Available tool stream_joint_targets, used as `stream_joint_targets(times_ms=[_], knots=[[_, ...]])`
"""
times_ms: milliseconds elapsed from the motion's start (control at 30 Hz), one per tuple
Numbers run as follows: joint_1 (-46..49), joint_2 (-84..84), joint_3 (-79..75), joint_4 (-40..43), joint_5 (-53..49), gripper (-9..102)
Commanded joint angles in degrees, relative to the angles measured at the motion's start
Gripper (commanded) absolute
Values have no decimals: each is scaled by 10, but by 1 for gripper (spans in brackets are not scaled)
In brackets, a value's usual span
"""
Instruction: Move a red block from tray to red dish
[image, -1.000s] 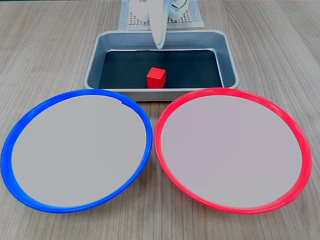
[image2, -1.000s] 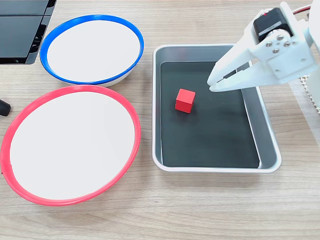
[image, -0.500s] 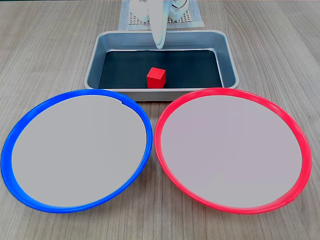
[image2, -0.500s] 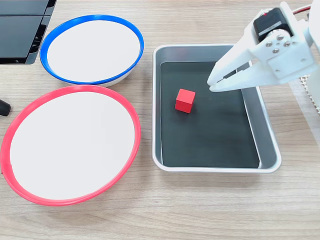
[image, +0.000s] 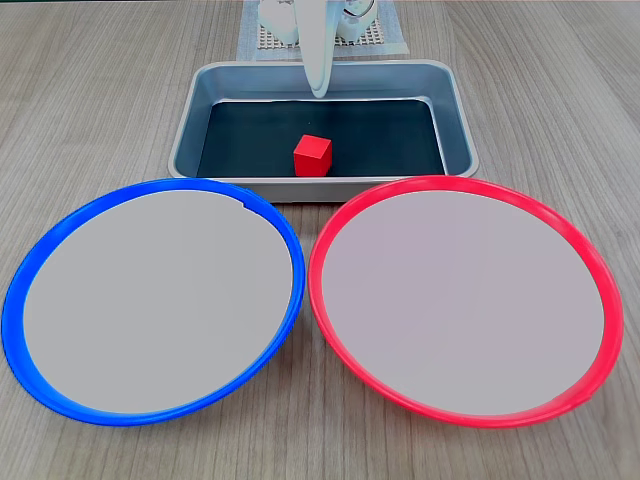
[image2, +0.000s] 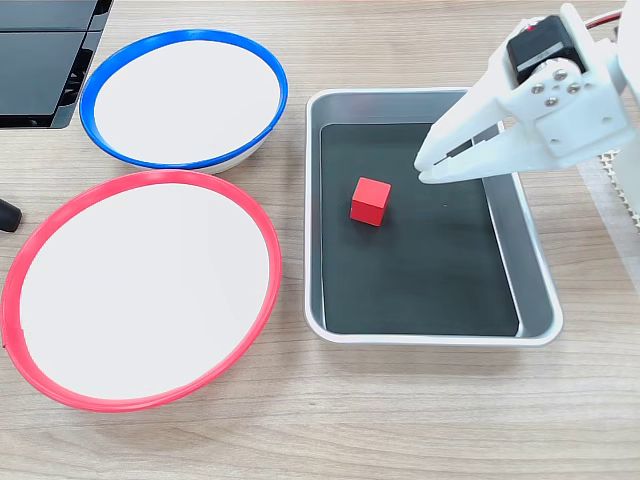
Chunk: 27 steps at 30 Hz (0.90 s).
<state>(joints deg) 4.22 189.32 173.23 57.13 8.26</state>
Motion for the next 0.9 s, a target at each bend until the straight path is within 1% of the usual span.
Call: stream_joint_targets(times_ms=[0, 100, 133, 167, 300, 467, 500, 567, 633, 733, 767, 867], knots=[[27, 13, 0, 4, 25, 0], [54, 13, -1, 7, 63, 1], [63, 3, -9, 2, 58, 3], [69, -13, -25, 0, 48, 1], [78, -98, -123, 2, -60, 0], [91, -243, -237, -11, -146, 0], [87, -285, -263, -7, -143, 0], [84, -367, -312, -4, -100, 0], [70, -473, -384, 33, -72, 0], [54, -635, -526, 146, -17, 0], [50, -686, -579, 195, 4, 0], [38, -800, -694, 298, 43, 0]])
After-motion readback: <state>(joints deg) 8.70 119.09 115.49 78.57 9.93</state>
